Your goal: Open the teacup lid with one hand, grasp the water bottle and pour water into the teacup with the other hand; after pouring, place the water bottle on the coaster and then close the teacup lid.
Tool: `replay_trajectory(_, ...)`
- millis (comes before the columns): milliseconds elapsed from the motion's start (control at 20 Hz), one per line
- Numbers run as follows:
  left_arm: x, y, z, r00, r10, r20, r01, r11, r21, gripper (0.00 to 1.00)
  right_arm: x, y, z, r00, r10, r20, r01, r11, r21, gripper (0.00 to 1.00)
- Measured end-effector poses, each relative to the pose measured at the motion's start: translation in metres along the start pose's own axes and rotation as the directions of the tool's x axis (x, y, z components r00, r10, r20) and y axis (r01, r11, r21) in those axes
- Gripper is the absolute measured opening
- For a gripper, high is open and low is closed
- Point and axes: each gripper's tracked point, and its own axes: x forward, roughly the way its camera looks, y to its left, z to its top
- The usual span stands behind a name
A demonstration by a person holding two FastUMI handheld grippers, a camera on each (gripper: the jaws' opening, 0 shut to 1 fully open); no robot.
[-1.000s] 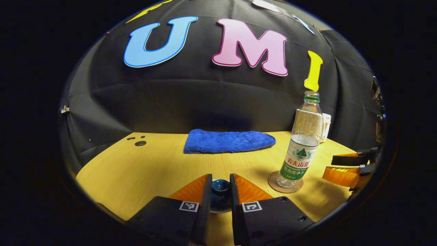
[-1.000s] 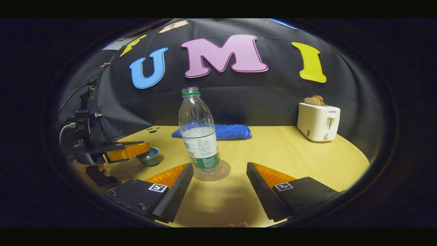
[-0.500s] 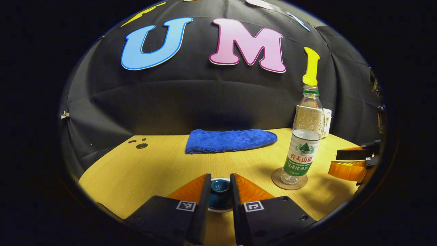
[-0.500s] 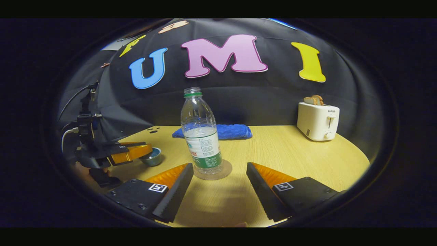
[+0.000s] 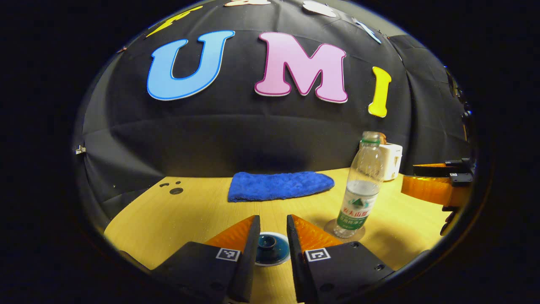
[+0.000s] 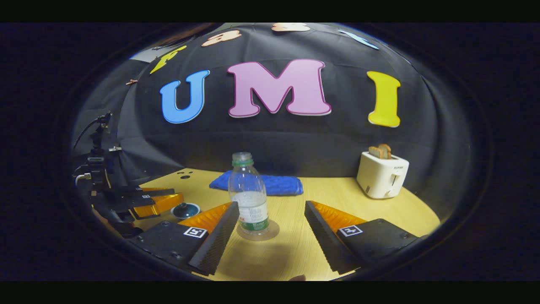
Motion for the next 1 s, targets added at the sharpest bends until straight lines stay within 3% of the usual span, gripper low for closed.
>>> replay_trajectory(300,-0.045,-0.001,0.102,0.997,-0.025,0.071,0.026,0.999,-0.019,0.41,-0.018,0.015,0.096,0.998,0.001,0.067,-0.004,0.999,0.036,0.97)
replay_trajectory(500,-0.076,0.013,0.165,0.992,0.008,0.125,-0.003,0.999,-0.036,0.42,-0.043,0.021,0.146,0.996,-0.017,0.087,0.013,0.999,0.052,0.97)
replay_trajectory(550,-0.084,0.017,0.177,0.99,0.018,0.138,-0.014,1.0,-0.026,0.42,-0.051,0.02,0.156,0.995,-0.023,0.094,0.019,0.999,0.046,0.92)
replay_trajectory(600,-0.093,0.018,0.186,0.989,0.025,0.145,-0.022,1.0,-0.019,0.43,-0.058,0.021,0.164,0.995,-0.023,0.096,0.019,0.999,0.038,0.96)
replay_trajectory(800,-0.12,0.015,0.207,0.99,0.019,0.14,-0.017,1.0,-0.02,0.46,-0.085,0.028,0.187,0.993,-0.019,0.118,0.019,1.0,0.004,0.97)
replay_trajectory(1000,-0.139,0.006,0.213,0.99,-0.001,0.143,0.003,1.0,-0.015,0.59,-0.104,0.032,0.207,0.987,-0.029,0.157,0.03,1.0,-0.003,0.97)
